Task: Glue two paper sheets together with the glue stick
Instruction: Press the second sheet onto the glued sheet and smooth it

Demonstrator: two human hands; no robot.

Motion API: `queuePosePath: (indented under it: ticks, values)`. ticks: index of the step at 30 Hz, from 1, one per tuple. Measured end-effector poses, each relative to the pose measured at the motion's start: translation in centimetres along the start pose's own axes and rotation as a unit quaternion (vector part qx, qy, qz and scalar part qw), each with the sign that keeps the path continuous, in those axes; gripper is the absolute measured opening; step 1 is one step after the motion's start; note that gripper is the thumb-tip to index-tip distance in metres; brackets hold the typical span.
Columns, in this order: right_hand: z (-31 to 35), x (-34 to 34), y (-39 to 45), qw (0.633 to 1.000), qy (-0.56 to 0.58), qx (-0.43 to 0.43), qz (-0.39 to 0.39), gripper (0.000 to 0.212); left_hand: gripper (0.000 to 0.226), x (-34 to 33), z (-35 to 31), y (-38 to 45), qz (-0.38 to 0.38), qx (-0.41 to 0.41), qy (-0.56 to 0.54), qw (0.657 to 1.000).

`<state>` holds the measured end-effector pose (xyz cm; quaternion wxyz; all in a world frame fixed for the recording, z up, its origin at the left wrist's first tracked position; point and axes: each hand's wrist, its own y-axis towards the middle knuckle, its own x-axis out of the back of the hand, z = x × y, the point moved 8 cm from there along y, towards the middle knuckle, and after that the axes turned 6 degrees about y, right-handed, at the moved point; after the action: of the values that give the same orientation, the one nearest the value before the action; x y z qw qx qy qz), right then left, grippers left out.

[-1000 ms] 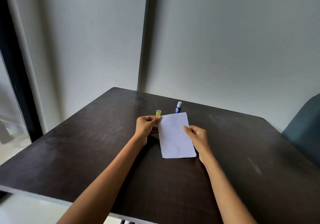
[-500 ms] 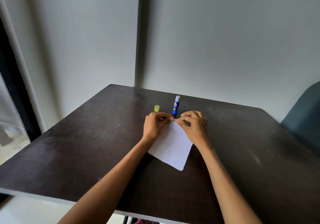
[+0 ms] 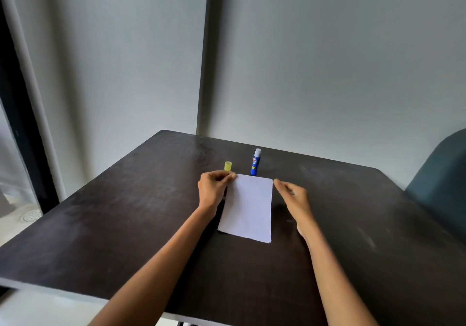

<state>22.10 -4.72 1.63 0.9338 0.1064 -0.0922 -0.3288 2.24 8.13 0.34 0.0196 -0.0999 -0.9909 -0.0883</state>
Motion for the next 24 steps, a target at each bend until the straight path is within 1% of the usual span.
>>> queuePosePath:
  ticks: [1,3,5,6,7,8,9,10,11,12,14,19,21,24]
  values:
    - [0.0,-0.6,-0.1,1.000,0.005,0.000,0.016,0.011,0.007,-0.2,0.0,-0.1,0.005,-0.002,0.001,1.000]
    - [-0.4,-1.1,0.0,1.000,-0.006,-0.008,0.015,0.011,0.010,-0.4,-0.1,-0.3,0.005,-0.015,0.020,1.000]
    - [-0.6,-1.1,0.3,1.000,-0.025,-0.005,-0.003,0.017,0.026,-0.3,-1.0,-0.5,-0.012,-0.059,0.084,0.995]
    - [-0.5,-1.0,0.5,0.999,-0.042,0.007,-0.013,0.019,0.036,-0.2,-1.9,-0.6,-0.027,-0.099,0.134,0.986]
    - [-0.3,-0.9,0.6,0.997,-0.072,0.028,-0.022,0.020,0.043,-0.2,-3.1,-1.0,-0.047,-0.155,0.191,0.968]
    - [0.0,-0.9,0.6,0.992,-0.111,0.054,-0.029,0.020,0.045,-0.4,-4.5,-1.6,-0.072,-0.224,0.245,0.941]
    - [0.5,-1.1,0.6,0.985,-0.149,0.080,-0.030,0.019,0.043,-0.8,-5.8,-2.3,-0.092,-0.287,0.287,0.909]
    - [0.8,-1.5,0.5,0.978,-0.178,0.105,-0.026,0.019,0.039,-1.4,-6.6,-2.9,-0.098,-0.333,0.314,0.884]
    - [1.1,-2.1,0.4,0.972,-0.198,0.126,-0.017,0.019,0.033,-2.0,-7.0,-3.3,-0.089,-0.358,0.331,0.869]
    - [1.3,-2.6,0.3,0.966,-0.215,0.144,-0.008,0.019,0.027,-2.6,-7.0,-3.4,-0.067,-0.362,0.341,0.865]
    - [1.7,-3.4,0.1,0.952,-0.248,0.177,-0.001,0.020,0.020,-3.5,-6.3,-3.1,-0.016,-0.337,0.350,0.874]
    - [2.5,-4.0,-0.2,0.934,-0.279,0.224,-0.002,0.017,0.017,-4.0,-5.0,-2.4,0.042,-0.290,0.335,0.896]
    - [2.4,-4.2,-0.3,0.937,-0.275,0.217,0.005,0.017,0.017,-4.1,-4.8,-2.2,0.057,-0.277,0.337,0.898]
    - [1.9,-4.0,0.1,0.958,-0.232,0.165,0.033,0.015,0.016,-3.5,-4.4,-1.6,0.043,-0.236,0.328,0.914]
